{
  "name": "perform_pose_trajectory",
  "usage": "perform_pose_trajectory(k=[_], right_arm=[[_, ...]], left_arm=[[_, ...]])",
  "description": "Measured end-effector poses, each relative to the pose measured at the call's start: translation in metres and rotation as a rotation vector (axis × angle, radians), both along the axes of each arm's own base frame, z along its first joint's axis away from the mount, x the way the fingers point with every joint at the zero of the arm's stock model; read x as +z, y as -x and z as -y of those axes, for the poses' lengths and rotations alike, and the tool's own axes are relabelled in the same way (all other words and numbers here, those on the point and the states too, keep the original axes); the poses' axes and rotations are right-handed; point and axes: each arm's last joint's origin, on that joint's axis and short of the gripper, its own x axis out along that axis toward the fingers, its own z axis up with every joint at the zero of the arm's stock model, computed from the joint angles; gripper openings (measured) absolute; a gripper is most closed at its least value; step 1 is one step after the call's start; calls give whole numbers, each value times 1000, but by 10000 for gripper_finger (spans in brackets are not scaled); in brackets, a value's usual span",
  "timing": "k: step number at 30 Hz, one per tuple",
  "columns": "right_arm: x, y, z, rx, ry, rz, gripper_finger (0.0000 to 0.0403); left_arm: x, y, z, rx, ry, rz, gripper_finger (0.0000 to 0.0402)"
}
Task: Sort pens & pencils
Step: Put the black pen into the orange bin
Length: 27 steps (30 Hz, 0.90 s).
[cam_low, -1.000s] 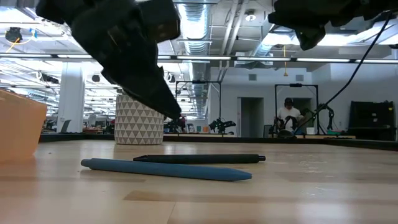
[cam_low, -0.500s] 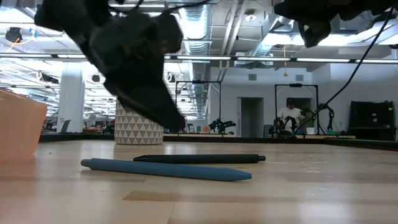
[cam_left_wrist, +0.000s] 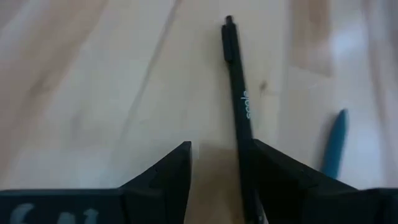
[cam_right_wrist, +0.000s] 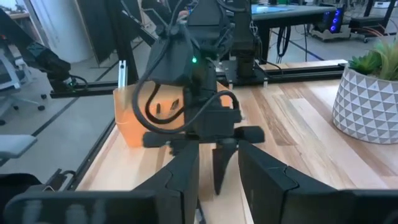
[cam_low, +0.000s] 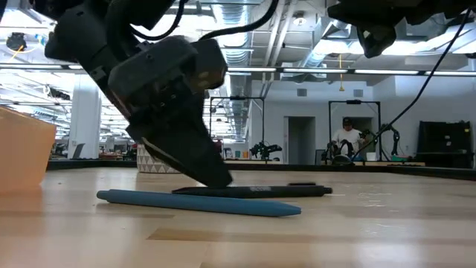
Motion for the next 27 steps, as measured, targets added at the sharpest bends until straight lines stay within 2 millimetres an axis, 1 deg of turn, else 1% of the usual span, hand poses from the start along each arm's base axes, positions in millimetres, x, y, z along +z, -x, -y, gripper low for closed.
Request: perform_pose_trajectory(k=[4, 15, 23, 27], right_arm=[[0, 0, 0, 0, 2, 1, 134], [0, 0, 0, 0, 3, -2, 134], [0, 0, 0, 0, 3, -2, 134], [0, 0, 0, 0, 3, -2, 134]], left_arm=[[-3, -1, 1, -16, -3, 8, 151], [0, -4, 2, -70, -30, 17, 151], [0, -4, -1, -185, -90, 4, 151], [0, -5, -3, -207, -110, 6, 151]])
